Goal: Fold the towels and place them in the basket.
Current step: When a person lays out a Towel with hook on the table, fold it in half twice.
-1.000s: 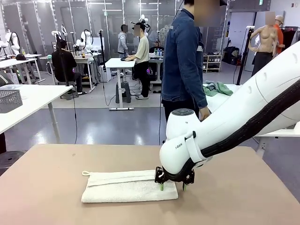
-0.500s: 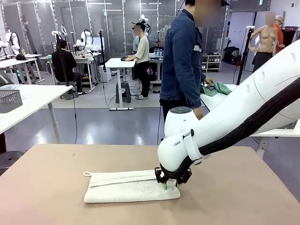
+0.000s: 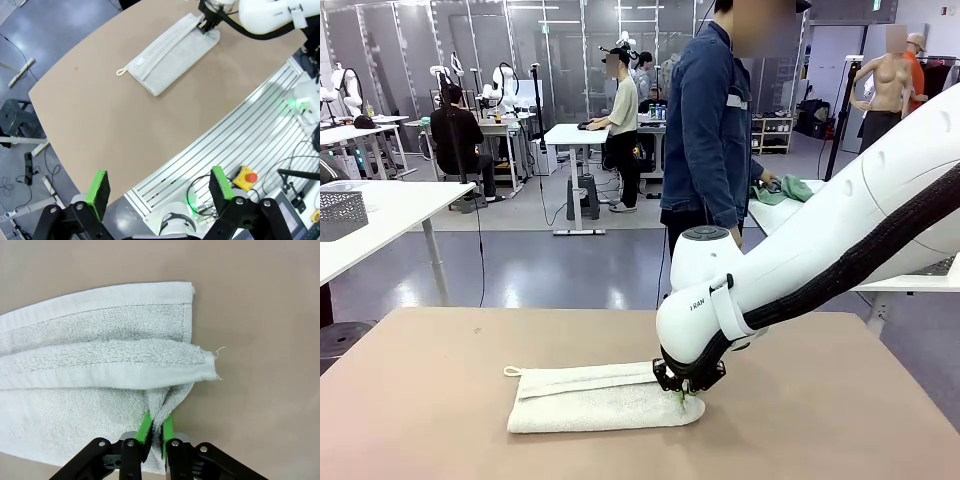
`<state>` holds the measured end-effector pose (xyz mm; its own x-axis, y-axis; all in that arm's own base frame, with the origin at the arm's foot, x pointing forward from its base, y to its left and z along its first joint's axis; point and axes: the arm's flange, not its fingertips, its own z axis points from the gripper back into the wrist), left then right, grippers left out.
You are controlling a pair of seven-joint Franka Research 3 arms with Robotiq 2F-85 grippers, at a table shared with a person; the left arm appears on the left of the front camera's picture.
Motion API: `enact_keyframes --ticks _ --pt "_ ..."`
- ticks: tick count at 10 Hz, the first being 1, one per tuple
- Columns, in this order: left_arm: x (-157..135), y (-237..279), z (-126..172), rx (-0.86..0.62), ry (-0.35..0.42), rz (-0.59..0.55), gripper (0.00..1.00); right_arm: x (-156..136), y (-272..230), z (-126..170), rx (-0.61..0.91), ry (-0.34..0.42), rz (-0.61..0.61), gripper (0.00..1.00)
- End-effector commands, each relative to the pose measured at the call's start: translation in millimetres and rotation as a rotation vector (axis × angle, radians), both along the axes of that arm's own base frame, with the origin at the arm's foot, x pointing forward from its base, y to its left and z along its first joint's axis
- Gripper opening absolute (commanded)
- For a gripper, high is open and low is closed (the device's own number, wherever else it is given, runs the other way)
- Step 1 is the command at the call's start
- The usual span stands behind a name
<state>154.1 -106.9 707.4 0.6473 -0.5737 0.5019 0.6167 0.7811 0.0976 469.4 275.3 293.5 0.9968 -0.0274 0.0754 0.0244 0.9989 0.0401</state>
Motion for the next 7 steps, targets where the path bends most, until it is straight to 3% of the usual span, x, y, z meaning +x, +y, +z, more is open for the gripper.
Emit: enact_keyframes --ticks 1,4,7 --pt "1.6 -0.9 0.5 0.001 -0.006 -0.006 1.0 -5.7 4.4 -11.5 -0.028 0.017 -0.043 0.0" --pt "1.6 -0.9 0.5 0.001 -0.006 -0.006 1.0 -15.1 -20.2 12.1 -0.057 0.024 -0.004 0.0" --pt "1.6 -0.9 0.5 0.001 -0.006 -0.006 1.0 -34.4 -50.2 76.1 -0.114 0.012 0.026 0.0"
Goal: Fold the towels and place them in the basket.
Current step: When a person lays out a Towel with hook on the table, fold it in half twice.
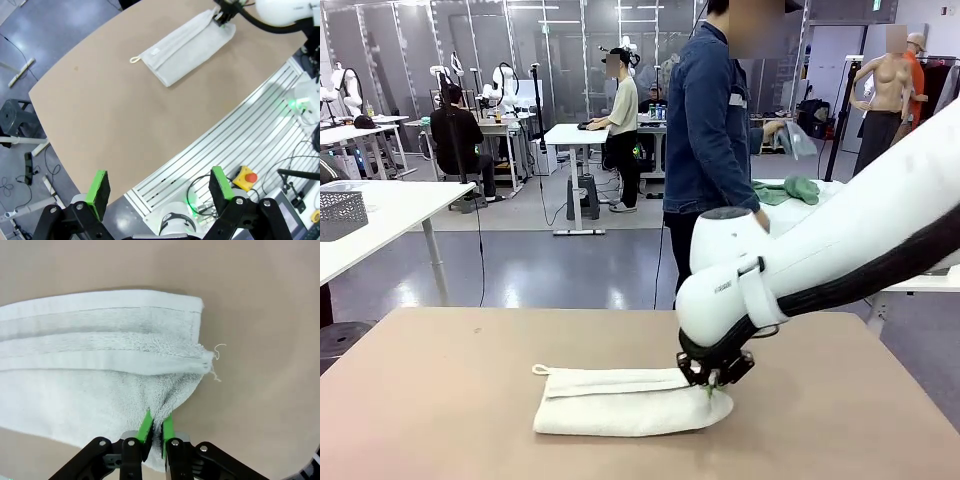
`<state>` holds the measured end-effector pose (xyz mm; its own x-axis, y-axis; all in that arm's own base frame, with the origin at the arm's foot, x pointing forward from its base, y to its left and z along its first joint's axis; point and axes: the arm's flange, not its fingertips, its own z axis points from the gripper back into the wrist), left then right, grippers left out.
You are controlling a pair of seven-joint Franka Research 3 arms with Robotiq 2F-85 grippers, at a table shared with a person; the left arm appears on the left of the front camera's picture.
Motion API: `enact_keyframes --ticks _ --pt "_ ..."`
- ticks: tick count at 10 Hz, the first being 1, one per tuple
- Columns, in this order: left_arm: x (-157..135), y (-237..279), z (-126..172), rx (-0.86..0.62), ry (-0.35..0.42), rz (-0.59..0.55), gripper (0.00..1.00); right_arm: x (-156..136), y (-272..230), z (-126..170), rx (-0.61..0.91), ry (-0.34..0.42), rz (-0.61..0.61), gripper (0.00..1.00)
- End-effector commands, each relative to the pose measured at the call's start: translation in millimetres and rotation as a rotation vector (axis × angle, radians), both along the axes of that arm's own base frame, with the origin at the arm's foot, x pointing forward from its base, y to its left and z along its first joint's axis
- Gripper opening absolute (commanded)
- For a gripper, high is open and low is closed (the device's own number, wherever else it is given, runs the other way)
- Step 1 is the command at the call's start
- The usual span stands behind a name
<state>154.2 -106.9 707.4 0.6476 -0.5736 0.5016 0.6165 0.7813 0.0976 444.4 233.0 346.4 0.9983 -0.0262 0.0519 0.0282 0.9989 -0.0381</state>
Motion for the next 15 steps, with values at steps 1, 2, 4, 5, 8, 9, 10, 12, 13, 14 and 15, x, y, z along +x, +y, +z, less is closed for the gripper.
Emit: enact_keyframes --ticks 1,2,4,5,8,9,10,12,13,14,15 --pt "1.5 -0.9 0.5 0.001 -0.007 -0.006 1.0 -12.0 -6.3 41.6 -0.05 -0.034 0.05 0.0" --pt "1.5 -0.9 0.5 0.001 -0.007 -0.006 1.0 -12.3 -3.3 56.1 -0.039 -0.036 0.104 0.0" --pt "1.5 -0.9 0.5 0.001 -0.007 -0.006 1.0 -14.9 17.2 82.0 -0.098 -0.069 0.176 0.0" --pt "1.5 -0.9 0.5 0.001 -0.007 -0.006 1.0 -14.8 35.1 90.2 -0.116 -0.077 0.217 0.0" --pt "1.5 -0.9 0.5 0.001 -0.007 -0.006 1.0 -6.7 93.6 80.9 -0.158 -0.09 0.312 0.0" --pt "1.5 -0.9 0.5 0.001 -0.007 -0.006 1.0 -4.8 111.1 77.4 -0.158 -0.084 0.334 0.0" --pt "1.5 -0.9 0.5 0.001 -0.007 -0.006 1.0 -4.8 129.6 71.1 -0.172 -0.078 0.354 0.0" --pt "1.5 -0.9 0.5 0.001 -0.007 -0.006 1.0 2.4 160.5 57.5 -0.168 -0.035 0.382 0.0" --pt "1.5 -0.9 0.5 0.001 -0.007 -0.006 1.0 3.7 173.7 47.6 -0.181 -0.01 0.398 0.0" --pt "1.5 -0.9 0.5 0.001 -0.007 -0.006 1.0 5.3 185.1 36.1 -0.196 0.018 0.408 0.0" --pt "1.5 -0.9 0.5 0.001 -0.007 -0.006 1.0 6.2 194.9 25.6 -0.202 0.038 0.419 0.0"
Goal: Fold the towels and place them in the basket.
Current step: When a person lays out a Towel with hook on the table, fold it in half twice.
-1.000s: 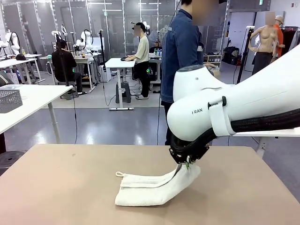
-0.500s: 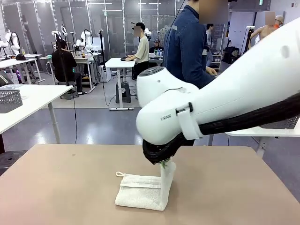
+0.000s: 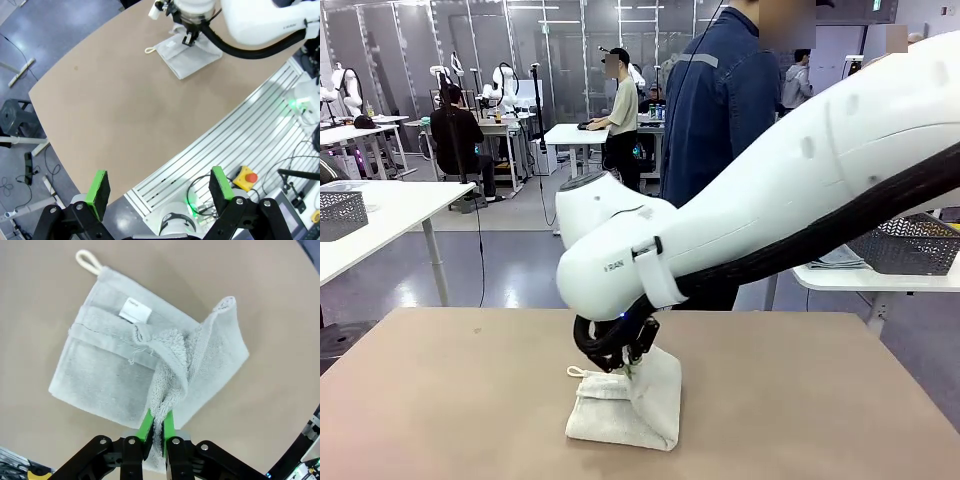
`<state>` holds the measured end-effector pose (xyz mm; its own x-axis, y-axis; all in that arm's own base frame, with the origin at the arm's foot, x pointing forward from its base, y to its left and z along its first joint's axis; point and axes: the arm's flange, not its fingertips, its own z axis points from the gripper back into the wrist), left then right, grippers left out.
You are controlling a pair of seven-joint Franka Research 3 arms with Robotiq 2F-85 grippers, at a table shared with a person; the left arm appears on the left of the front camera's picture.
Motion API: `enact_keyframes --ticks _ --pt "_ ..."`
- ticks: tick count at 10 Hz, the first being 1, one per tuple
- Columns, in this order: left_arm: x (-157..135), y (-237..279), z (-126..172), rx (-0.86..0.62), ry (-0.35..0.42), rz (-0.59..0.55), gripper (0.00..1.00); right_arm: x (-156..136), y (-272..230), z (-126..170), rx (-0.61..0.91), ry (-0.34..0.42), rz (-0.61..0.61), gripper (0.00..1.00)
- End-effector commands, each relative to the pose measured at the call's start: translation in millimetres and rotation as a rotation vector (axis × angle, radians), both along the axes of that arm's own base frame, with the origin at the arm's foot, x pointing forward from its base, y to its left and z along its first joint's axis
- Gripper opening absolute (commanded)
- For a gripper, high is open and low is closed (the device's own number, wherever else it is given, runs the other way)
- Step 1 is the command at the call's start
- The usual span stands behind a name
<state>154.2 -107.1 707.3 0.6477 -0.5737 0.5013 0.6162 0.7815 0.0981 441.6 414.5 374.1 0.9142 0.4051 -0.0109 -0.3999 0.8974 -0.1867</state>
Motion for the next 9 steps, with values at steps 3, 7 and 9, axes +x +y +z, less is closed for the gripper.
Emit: enact_keyframes --ticks 3,7,9 --pt "1.4 -0.7 0.6 0.0 -0.007 -0.006 1.0 10.0 34.2 -19.0 -0.03 0.019 -0.031 0.0" --pt "1.4 -0.7 0.6 0.0 -0.007 -0.006 1.0 11.7 31.8 -16.2 0.035 0.03 -0.073 0.72" --pt "1.4 -0.7 0.6 0.0 -0.007 -0.006 1.0 0.5 21.3 -4.4 0.127 0.06 -0.09 1.0"
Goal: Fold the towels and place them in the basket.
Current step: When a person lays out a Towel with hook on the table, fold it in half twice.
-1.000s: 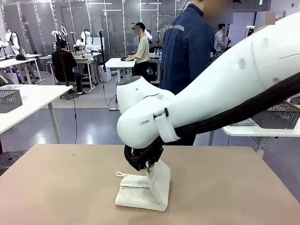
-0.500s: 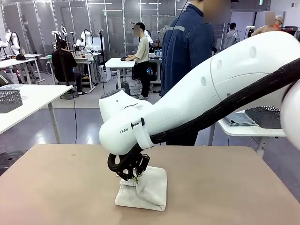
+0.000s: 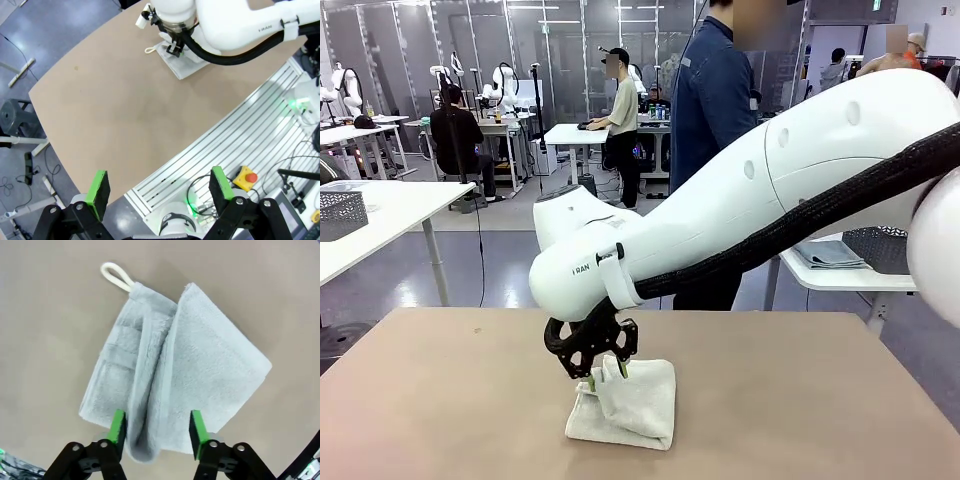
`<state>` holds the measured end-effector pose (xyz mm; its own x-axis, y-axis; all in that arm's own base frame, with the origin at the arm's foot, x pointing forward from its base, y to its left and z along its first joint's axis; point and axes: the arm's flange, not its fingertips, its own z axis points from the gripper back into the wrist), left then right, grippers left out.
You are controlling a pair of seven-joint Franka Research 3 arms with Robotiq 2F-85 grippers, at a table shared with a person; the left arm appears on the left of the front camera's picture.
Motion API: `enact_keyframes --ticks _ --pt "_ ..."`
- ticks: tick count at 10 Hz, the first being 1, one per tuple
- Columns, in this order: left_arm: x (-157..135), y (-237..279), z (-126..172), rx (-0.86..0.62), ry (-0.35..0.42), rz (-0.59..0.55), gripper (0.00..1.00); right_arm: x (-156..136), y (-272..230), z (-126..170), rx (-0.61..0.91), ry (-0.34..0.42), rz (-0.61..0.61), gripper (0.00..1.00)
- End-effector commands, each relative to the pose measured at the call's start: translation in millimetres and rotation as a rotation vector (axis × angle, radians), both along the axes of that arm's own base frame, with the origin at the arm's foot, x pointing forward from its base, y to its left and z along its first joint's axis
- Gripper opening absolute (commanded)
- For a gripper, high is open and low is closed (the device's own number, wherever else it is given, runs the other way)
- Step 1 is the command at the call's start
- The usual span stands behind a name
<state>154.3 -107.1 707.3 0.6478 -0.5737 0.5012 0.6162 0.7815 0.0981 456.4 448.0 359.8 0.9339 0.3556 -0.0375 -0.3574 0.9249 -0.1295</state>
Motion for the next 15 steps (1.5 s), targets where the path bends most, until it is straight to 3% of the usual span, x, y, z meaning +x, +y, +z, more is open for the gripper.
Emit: enact_keyframes --ticks 1,3,6,10,15 --pt "1.4 -0.7 0.6 0.0 -0.007 -0.006 1.0 -14.7 -12.9 10.6 0.088 0.013 -0.037 1.0" --pt "1.4 -0.7 0.6 0.0 -0.007 -0.006 1.0 -29.0 -21.3 20.9 0.15 0.009 -0.035 1.0" --pt "1.4 -0.7 0.6 0.0 -0.007 -0.006 1.0 -52.0 -64.9 49.6 0.273 -0.066 -0.063 1.0" --pt "1.4 -0.7 0.6 0.0 -0.007 -0.006 1.0 -52.7 -147.7 59.3 0.414 -0.083 -0.127 1.0" --pt "1.4 -0.7 0.6 0.0 -0.007 -0.006 1.0 -44.1 -240.2 35.0 0.645 -0.03 -0.2 1.0"
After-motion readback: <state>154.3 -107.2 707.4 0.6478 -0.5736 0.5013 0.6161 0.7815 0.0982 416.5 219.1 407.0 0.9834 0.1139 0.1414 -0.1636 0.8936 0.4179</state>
